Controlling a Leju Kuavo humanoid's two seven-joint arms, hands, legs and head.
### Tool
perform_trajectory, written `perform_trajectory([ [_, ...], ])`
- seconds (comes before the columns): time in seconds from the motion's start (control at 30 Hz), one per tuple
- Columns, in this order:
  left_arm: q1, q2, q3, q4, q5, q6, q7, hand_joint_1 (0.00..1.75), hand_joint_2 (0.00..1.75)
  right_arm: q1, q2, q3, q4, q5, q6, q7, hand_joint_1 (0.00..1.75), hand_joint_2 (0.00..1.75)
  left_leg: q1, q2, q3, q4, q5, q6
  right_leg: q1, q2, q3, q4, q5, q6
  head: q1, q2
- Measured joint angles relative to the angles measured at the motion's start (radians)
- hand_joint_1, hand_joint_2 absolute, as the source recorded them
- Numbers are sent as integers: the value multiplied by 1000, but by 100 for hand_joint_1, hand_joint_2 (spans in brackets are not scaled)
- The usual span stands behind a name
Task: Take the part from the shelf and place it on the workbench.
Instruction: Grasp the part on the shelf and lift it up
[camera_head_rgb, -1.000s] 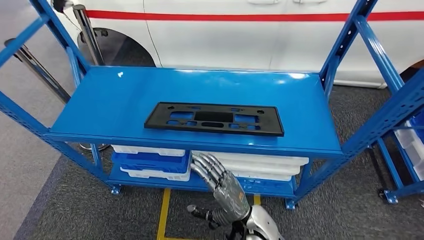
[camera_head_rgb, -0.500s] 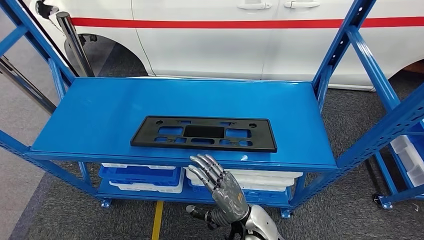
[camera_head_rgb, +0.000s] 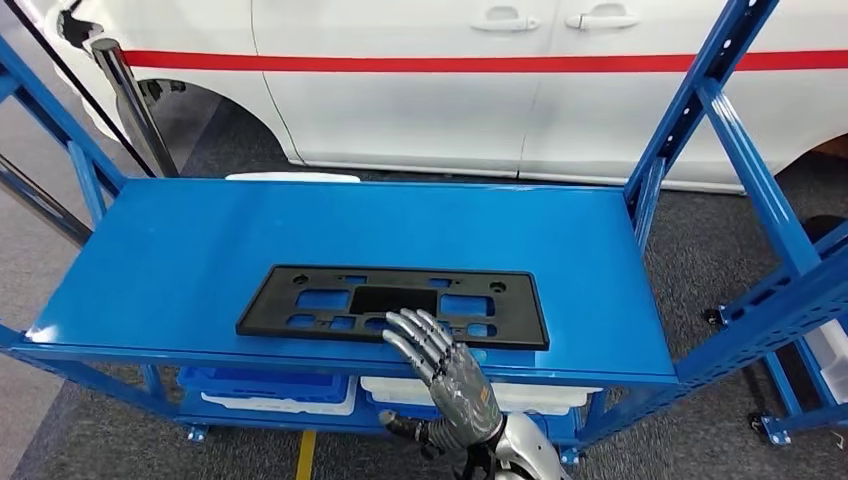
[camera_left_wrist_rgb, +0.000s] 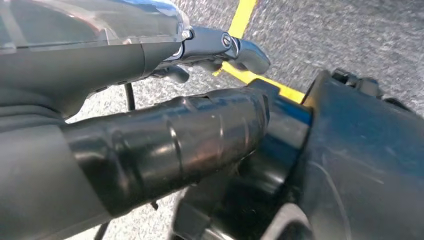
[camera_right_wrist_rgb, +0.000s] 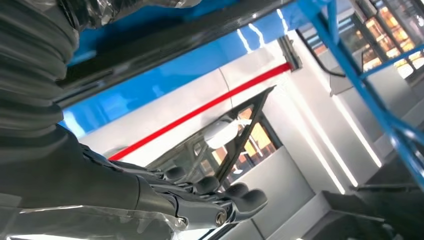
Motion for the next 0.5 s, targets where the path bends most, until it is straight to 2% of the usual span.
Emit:
perform_trajectory([
  [0.03,0,0,0,0,0,0,0,0,0,-1,0,-1,0,3,-2,1,0,175,1,0,-7,23,-1,-3,-2,1,10,-3,-4,-6,-1,0],
  [0.07,-1,-1,0,0,0,1,1,0,0,-1,0,-2,0,5,-5,2,0,175,3,0,-27,60,-8,-8,-4,1,20,-7,-9,-11,-2,0],
  [0.1,-1,-1,0,1,0,1,1,0,0,-2,0,-3,0,7,-7,3,0,175,4,0,-61,116,-20,-12,-4,0,29,-10,-14,-14,-4,0],
  [0.17,-1,-2,0,1,-1,1,1,0,0,-3,0,-5,1,10,-10,7,0,175,7,0,-147,233,-65,-19,-1,1,43,-13,-28,-17,-6,0],
  [0.2,0,-2,0,1,-1,2,1,0,0,-2,0,-6,2,12,-10,10,0,175,7,1,-180,266,-79,-20,0,2,52,-13,-36,-18,-6,0],
  [0.23,0,-2,0,2,-1,2,0,0,0,-2,0,-8,3,13,-10,12,0,175,7,0,-199,269,-75,-19,2,4,64,-13,-44,-18,-6,0],
  [0.27,0,-2,0,2,-1,2,0,0,0,-3,0,-11,4,15,-10,15,0,175,6,0,-201,237,-45,-14,4,6,78,-13,-53,-18,-6,0],
  [0.33,1,-2,0,2,-2,9,1,0,0,-4,0,-15,6,20,-12,18,0,175,1,-1,-179,119,63,3,7,8,105,-14,-71,-17,-5,0],
  [0.37,2,-2,0,3,-2,19,2,0,0,-4,0,-17,7,23,-14,20,0,175,-4,-1,-173,74,99,13,6,9,113,-17,-76,-15,-4,0],
  [0.4,3,-2,0,3,-2,34,5,0,0,-4,0,-19,9,26,-17,22,0,175,-9,-2,-170,41,124,23,5,11,115,-19,-80,-11,-4,0],
  [0.47,4,-2,0,3,-3,72,14,0,0,-2,0,-22,11,31,-24,25,0,175,-17,-2,-170,22,127,36,2,13,115,-29,-83,1,-5,0],
  [0.5,4,-4,-1,3,-3,87,19,0,0,-1,0,-24,11,33,-27,27,0,175,-13,-1,-159,3,135,39,4,12,120,-33,-87,7,-6,0],
])
